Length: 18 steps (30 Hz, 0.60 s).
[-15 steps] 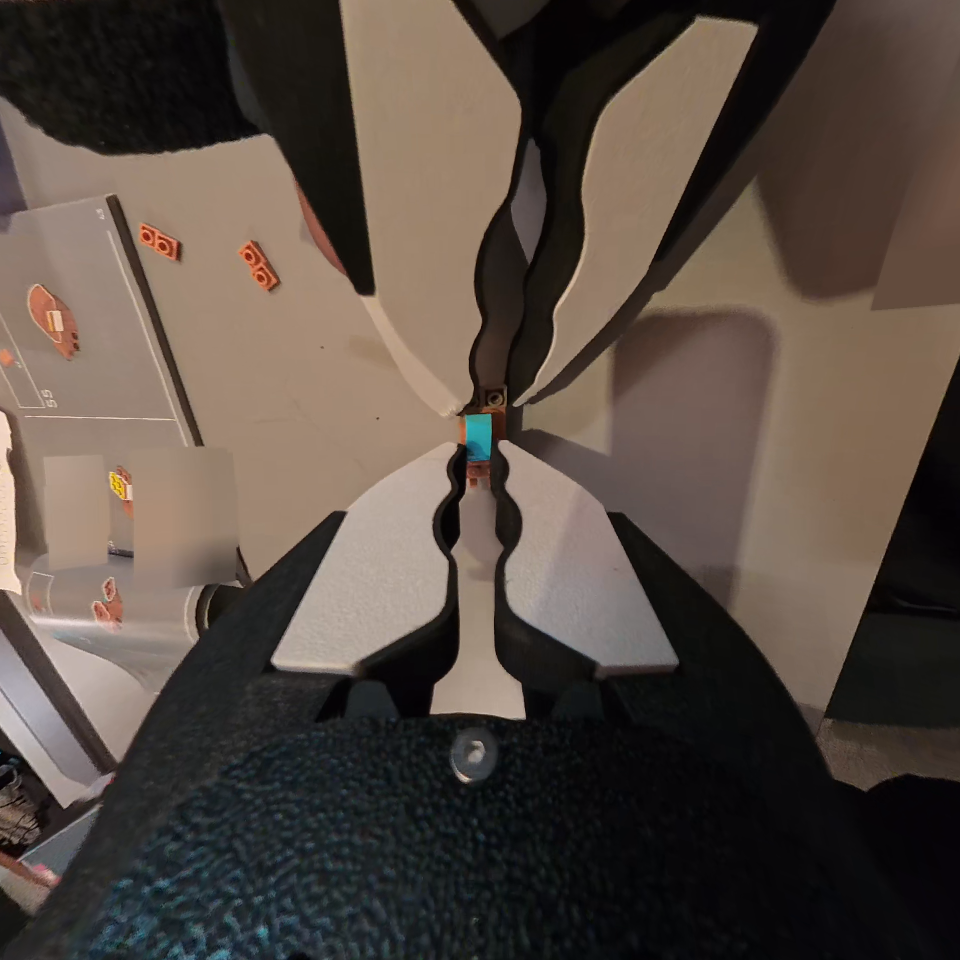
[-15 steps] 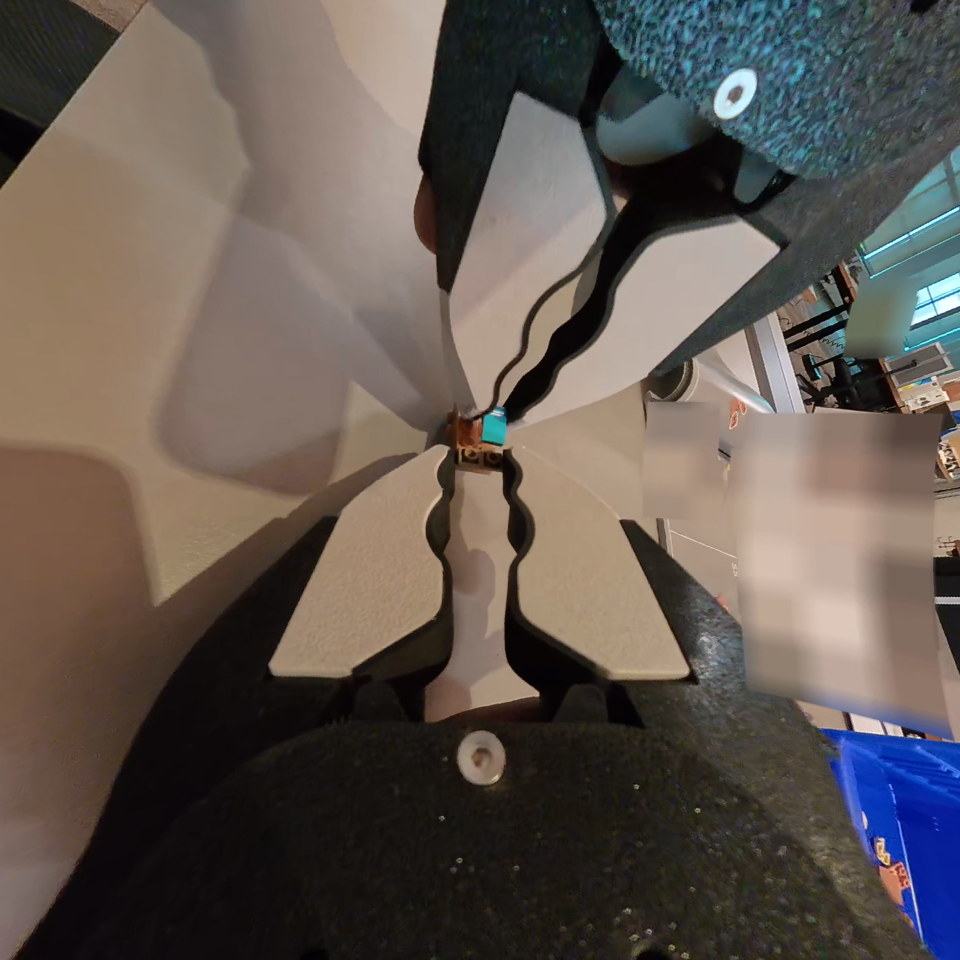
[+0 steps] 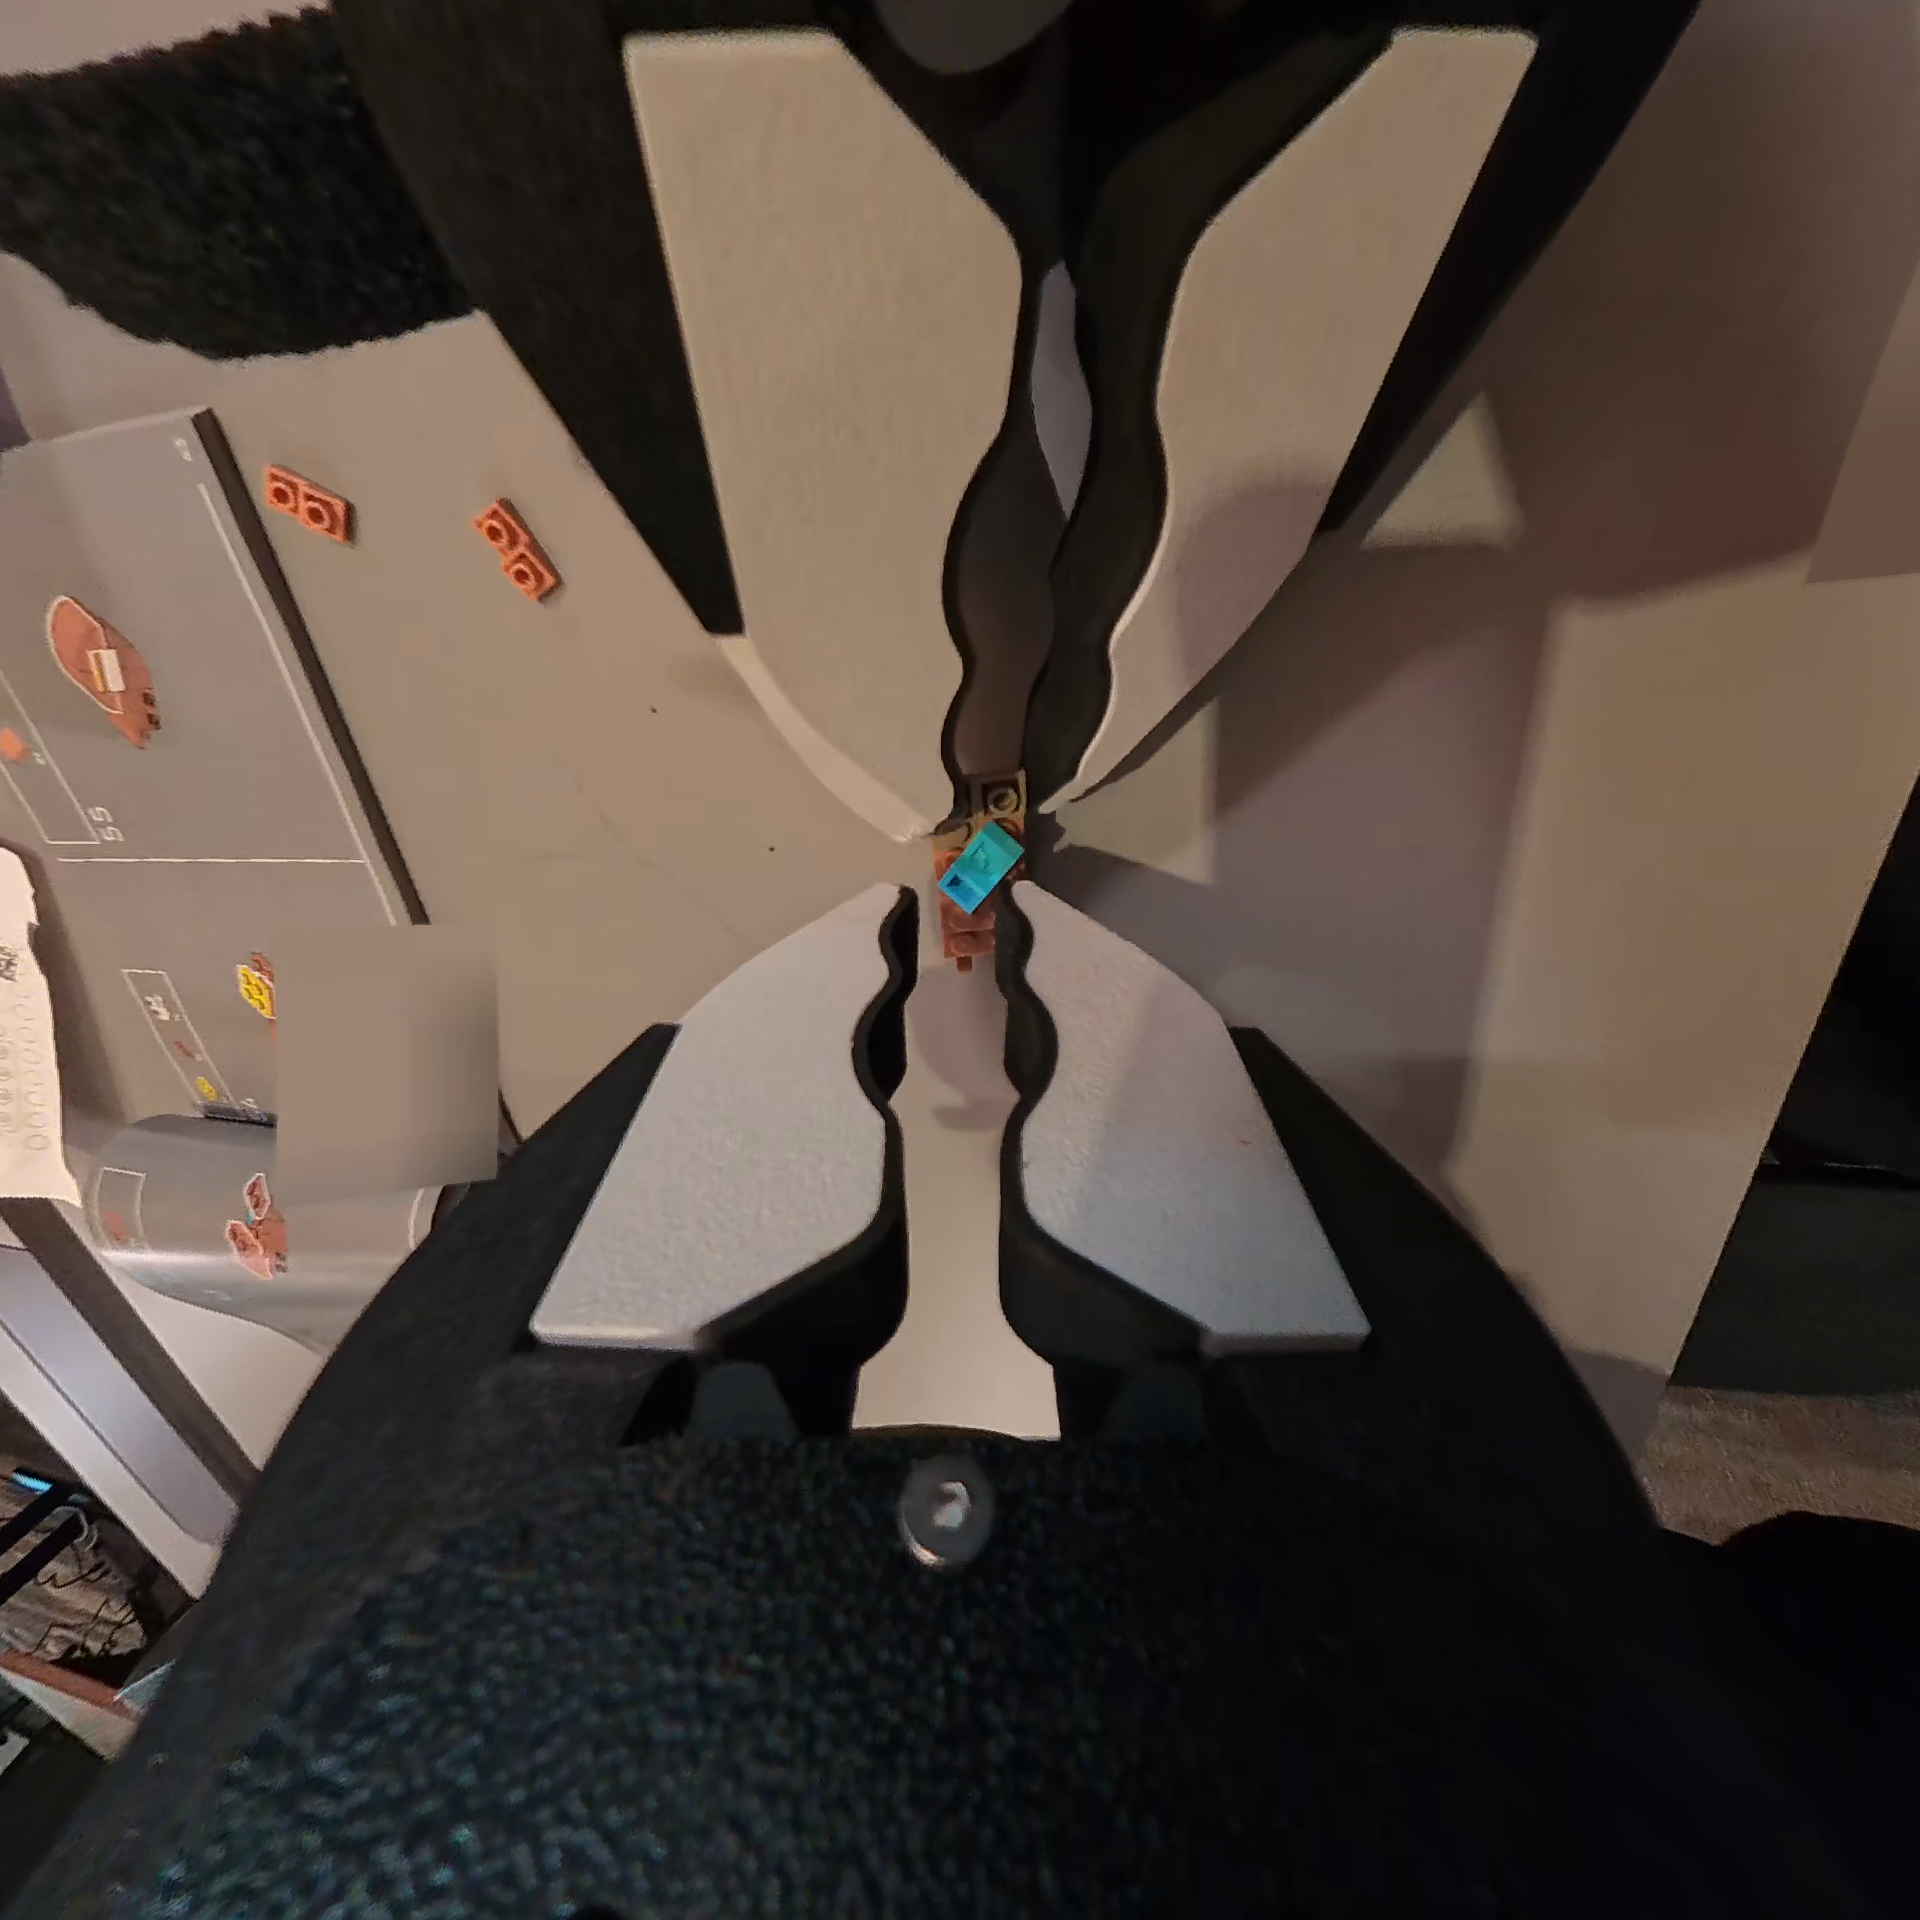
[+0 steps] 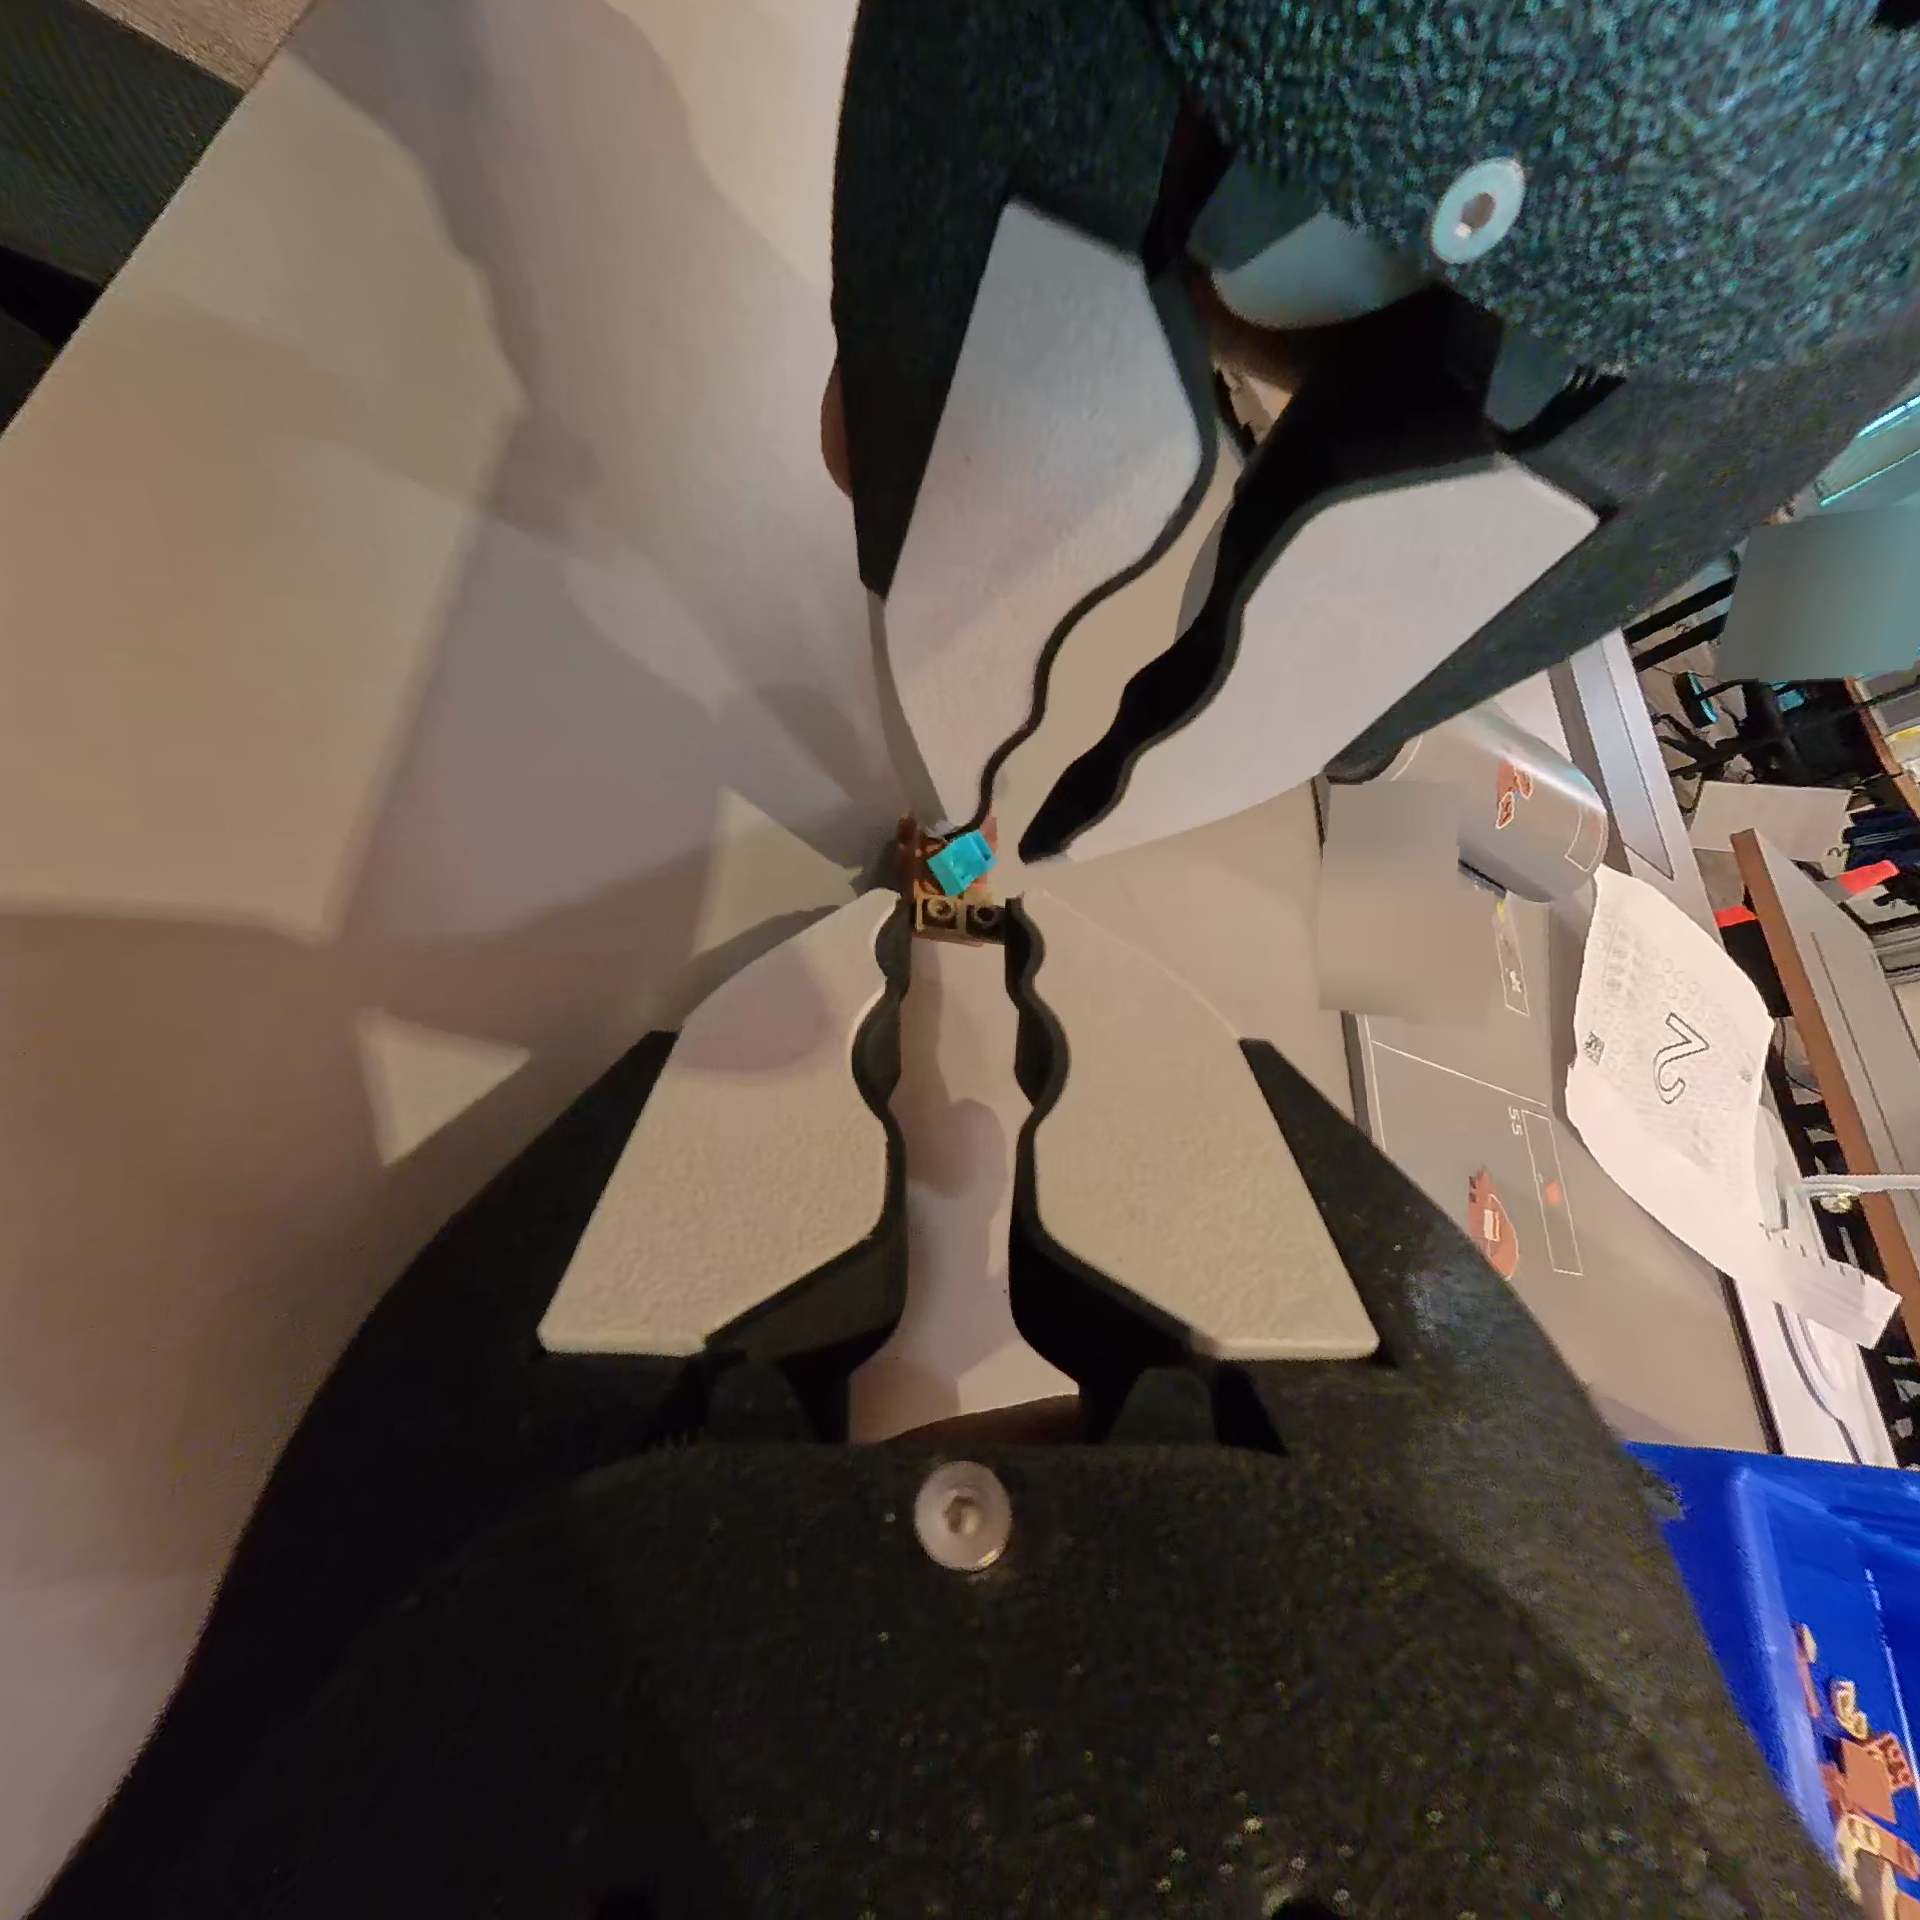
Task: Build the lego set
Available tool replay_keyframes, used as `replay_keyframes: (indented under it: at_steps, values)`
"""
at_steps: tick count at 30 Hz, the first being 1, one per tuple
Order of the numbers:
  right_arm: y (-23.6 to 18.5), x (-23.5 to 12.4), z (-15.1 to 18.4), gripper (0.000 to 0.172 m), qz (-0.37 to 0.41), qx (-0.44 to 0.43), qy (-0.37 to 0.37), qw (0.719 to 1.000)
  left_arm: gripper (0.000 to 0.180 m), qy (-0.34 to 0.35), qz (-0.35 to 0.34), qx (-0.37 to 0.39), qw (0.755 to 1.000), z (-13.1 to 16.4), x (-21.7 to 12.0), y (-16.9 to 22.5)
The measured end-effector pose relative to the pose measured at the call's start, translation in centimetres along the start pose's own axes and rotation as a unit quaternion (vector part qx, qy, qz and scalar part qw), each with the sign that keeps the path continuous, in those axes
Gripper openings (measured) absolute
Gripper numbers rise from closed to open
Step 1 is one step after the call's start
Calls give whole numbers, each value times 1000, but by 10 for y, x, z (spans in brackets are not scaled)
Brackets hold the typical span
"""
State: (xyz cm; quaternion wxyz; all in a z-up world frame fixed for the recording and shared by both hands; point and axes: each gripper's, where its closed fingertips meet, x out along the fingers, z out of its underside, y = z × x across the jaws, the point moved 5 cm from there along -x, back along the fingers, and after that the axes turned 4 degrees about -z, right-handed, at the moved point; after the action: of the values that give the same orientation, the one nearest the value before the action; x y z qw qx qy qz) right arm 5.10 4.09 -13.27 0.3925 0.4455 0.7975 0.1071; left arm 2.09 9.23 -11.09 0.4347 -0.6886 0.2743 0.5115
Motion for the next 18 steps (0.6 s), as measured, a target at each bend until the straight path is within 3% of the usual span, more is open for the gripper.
replay_keyframes:
  at_steps: [18]
  values:
    - [0,0,0,17,-15,13,0,1000,10,65,8,18,998,0,3,6]
